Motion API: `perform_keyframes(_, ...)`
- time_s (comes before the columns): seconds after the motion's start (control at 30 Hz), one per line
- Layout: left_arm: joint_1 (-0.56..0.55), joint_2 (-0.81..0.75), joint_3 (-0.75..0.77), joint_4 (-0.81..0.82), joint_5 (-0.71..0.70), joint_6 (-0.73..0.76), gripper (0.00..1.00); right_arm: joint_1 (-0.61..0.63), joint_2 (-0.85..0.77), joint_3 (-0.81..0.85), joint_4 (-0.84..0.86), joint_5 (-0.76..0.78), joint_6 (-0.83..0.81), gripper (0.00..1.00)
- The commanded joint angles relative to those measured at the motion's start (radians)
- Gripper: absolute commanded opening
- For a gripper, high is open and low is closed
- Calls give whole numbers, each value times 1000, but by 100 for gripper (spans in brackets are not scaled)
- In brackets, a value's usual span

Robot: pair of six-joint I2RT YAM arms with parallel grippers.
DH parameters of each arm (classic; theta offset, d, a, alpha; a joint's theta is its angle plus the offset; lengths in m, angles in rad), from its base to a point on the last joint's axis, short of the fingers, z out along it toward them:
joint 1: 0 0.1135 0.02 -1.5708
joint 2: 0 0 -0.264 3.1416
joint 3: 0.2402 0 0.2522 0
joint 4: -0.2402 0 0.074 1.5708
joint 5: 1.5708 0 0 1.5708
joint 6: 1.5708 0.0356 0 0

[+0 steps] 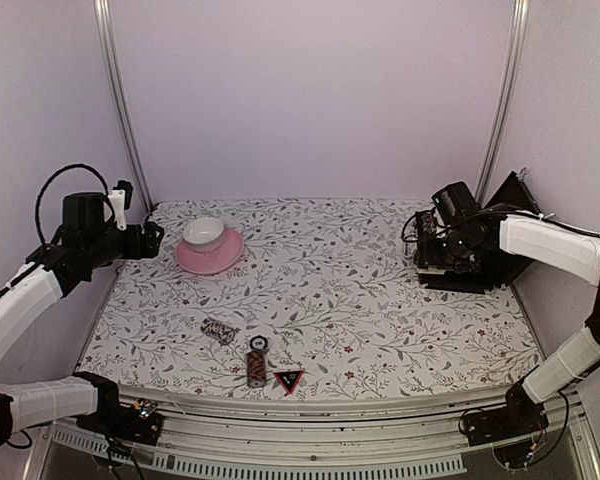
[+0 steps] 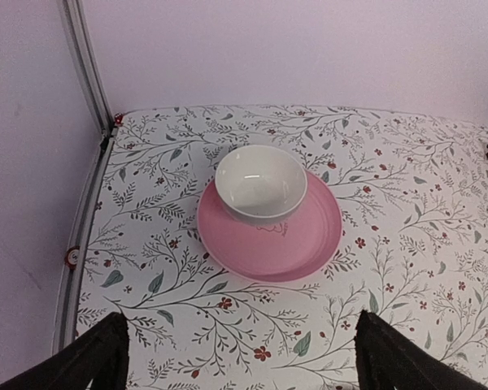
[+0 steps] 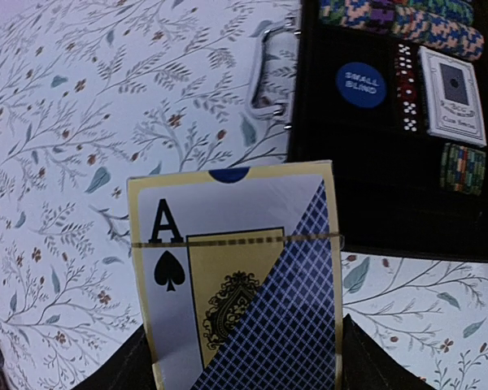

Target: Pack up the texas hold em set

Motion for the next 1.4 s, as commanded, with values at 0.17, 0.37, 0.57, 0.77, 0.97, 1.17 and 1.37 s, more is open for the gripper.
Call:
perform_keyframes(0.17, 0, -29, -16, 2, 8, -1, 97, -216, 198, 190, 37, -4, -69, 54)
perform_keyframes(0.37, 0, -28, -16, 2, 10, -3, 97, -252, 347, 308, 35, 1, -74, 54)
perform_keyframes(0.57, 0, -20, -15, 3, 14, -2, 97, -266, 469, 395, 28, 10, -90, 54)
perform_keyframes(0.77, 1, -18, -12, 2, 16, -3, 97, -280, 546, 441, 21, 18, -105, 54)
perform_keyframes(0.97, 1, -14, -11, 2, 14, -3, 97, -300, 585, 472, 18, 22, -112, 54)
perform_keyframes(1.17, 2, -11, -10, 2, 15, -3, 97, -313, 620, 504, 13, 23, -123, 54)
perform_keyframes(1.37, 3, -13, -9, 1, 13, -3, 97, -323, 652, 530, 9, 21, -119, 55)
